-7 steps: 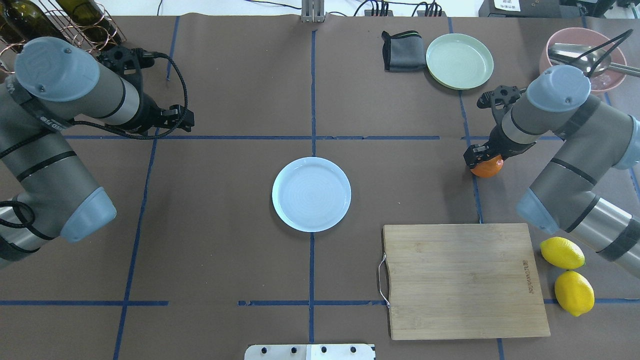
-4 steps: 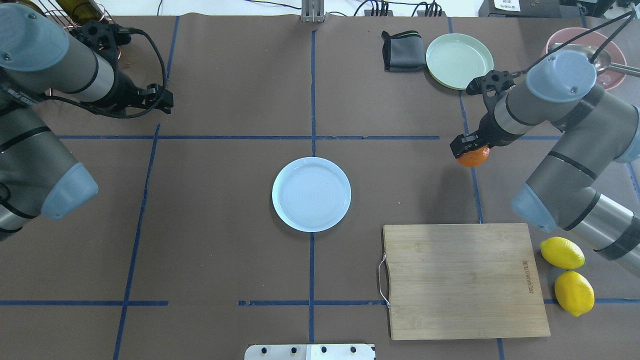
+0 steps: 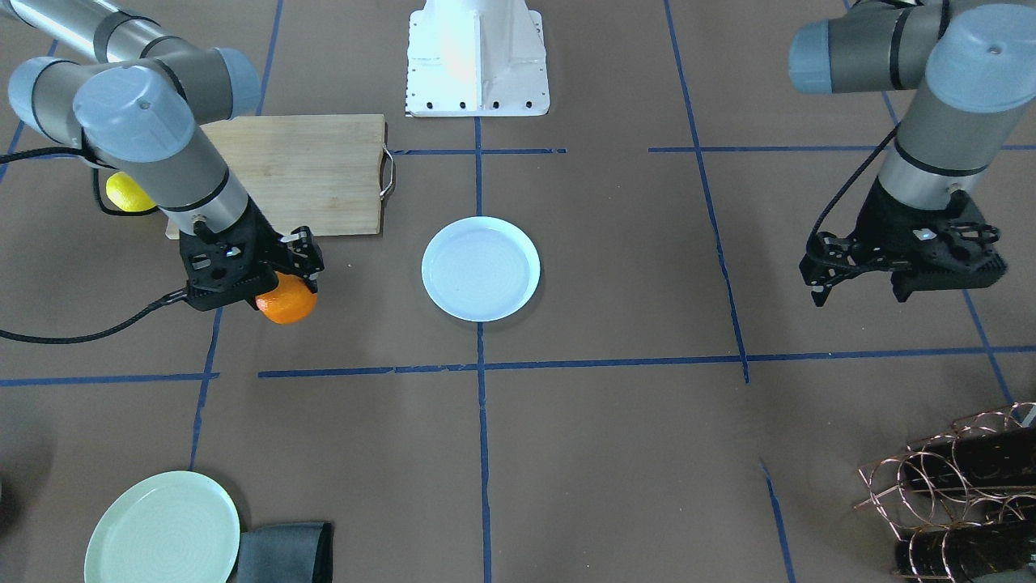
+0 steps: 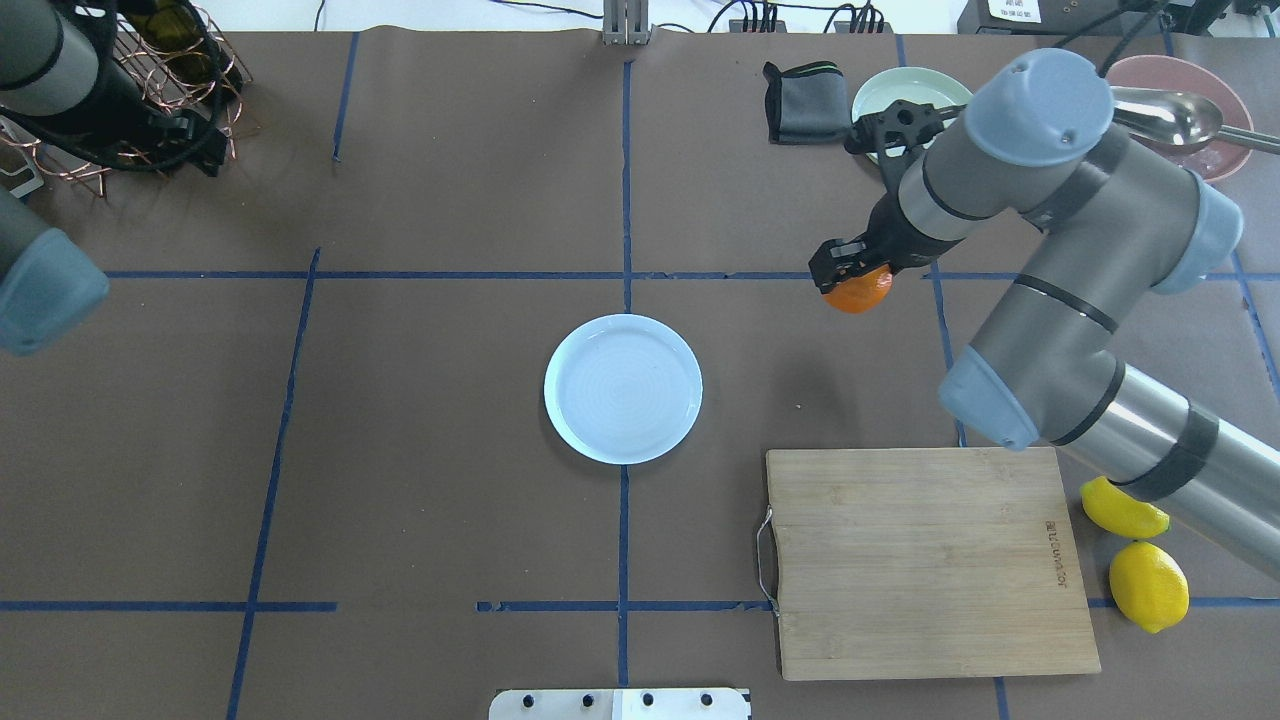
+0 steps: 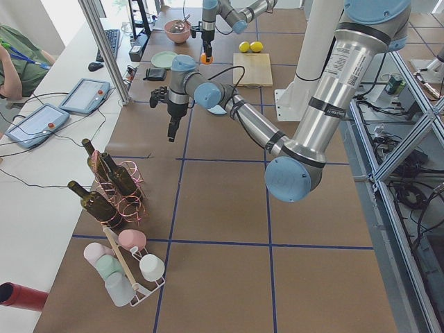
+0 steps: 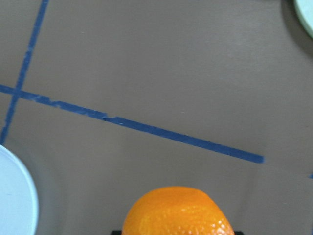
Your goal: Pick orange to plate
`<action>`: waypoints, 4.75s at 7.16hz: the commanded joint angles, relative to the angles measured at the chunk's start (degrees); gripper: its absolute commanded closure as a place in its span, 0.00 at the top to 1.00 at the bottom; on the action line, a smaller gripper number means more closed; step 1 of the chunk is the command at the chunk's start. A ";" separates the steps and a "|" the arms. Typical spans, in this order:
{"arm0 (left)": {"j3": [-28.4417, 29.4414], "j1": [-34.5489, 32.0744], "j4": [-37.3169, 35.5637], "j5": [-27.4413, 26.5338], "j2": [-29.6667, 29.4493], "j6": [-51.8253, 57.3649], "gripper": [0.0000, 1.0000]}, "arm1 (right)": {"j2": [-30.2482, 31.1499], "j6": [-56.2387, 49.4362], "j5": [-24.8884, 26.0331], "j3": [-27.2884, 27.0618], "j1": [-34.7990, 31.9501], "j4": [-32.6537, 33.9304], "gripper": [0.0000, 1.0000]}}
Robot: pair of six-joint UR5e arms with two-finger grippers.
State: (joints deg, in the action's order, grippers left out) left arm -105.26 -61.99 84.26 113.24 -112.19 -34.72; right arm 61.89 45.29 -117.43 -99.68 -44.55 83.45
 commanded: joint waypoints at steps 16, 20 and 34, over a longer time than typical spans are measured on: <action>3.29 -21.94 -3.31 14.55 16.74 41.54 1.00 | -20.69 13.17 9.89 0.52 12.15 24.52 1.00; 7.77 -27.48 -3.66 19.87 18.83 49.22 1.00 | -3.03 -4.29 -0.39 -13.09 -3.39 25.27 1.00; 9.11 -28.89 3.02 21.67 23.94 49.75 1.00 | 25.64 -56.05 -17.49 7.30 -46.77 15.10 1.00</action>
State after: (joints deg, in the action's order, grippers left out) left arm -96.15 -90.83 87.28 134.98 -88.18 15.00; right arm 86.00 -14.15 -135.06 -93.59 -91.08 101.97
